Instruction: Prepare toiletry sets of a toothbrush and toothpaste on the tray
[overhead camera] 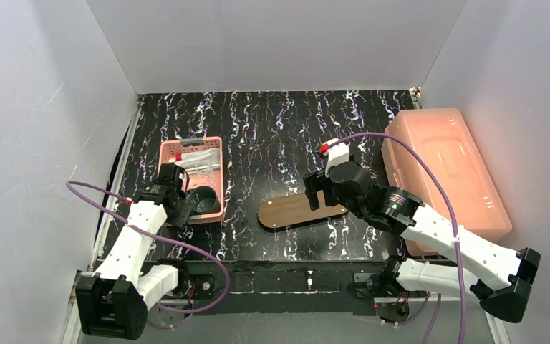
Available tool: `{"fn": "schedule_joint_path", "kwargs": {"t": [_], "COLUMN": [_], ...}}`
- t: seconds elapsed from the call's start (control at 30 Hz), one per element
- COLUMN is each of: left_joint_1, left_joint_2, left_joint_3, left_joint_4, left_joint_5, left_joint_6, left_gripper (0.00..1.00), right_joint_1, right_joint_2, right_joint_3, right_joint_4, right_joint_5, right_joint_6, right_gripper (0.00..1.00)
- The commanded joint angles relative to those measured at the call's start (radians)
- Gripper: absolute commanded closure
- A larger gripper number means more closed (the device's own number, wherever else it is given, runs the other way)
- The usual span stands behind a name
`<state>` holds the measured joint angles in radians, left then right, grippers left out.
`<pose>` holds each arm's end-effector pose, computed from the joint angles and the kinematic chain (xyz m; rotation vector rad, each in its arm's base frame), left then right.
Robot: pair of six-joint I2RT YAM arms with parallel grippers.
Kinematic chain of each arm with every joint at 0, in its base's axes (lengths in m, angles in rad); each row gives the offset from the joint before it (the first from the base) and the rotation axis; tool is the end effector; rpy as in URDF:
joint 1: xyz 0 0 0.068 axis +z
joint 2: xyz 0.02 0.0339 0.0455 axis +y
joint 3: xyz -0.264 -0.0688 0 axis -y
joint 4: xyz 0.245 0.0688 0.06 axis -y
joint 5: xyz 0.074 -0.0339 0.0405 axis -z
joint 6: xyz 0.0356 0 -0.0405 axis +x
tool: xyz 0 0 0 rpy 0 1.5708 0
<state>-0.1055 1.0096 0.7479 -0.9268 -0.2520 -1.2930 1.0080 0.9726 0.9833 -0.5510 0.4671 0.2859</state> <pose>0.1721 -0.0093 0.2309 -1.5588 2.1916 -0.0742 0.1237 0.1660 0.3399 -0.4644 2.0093 0.3096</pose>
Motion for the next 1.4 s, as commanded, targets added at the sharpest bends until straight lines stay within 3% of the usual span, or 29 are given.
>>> {"fn": "schedule_joint_path", "kwargs": {"t": [0.0,0.17,0.7,1.37], "left_joint_1": [0.004,0.005,0.005,0.004], "left_joint_2": [0.007,0.023,0.187,0.498], "left_joint_3": [-0.032,-0.018,0.091,0.392], "left_joint_4": [-0.017,0.007,0.146,0.236], "left_joint_5": [0.004,0.016,0.155,0.413], "left_joint_6": [0.049,0.101,0.321,0.656], "left_gripper": [0.83,1.0,1.0,1.0], "right_joint_1": [0.0,0.0,0.0,0.0], "right_joint_2": [-0.016,-0.023,-0.048,-0.112], "right_joint_3": [-0.017,-0.016,-0.02,-0.013], "right_joint_4": [0.028,0.022,0.004,-0.073], "right_joint_5": [-0.003,-0.002,-0.002,-0.014], "right_joint_6": [0.012,0.015,0.024,0.036], "right_gripper": [0.0,0.0,0.0,0.0]}}
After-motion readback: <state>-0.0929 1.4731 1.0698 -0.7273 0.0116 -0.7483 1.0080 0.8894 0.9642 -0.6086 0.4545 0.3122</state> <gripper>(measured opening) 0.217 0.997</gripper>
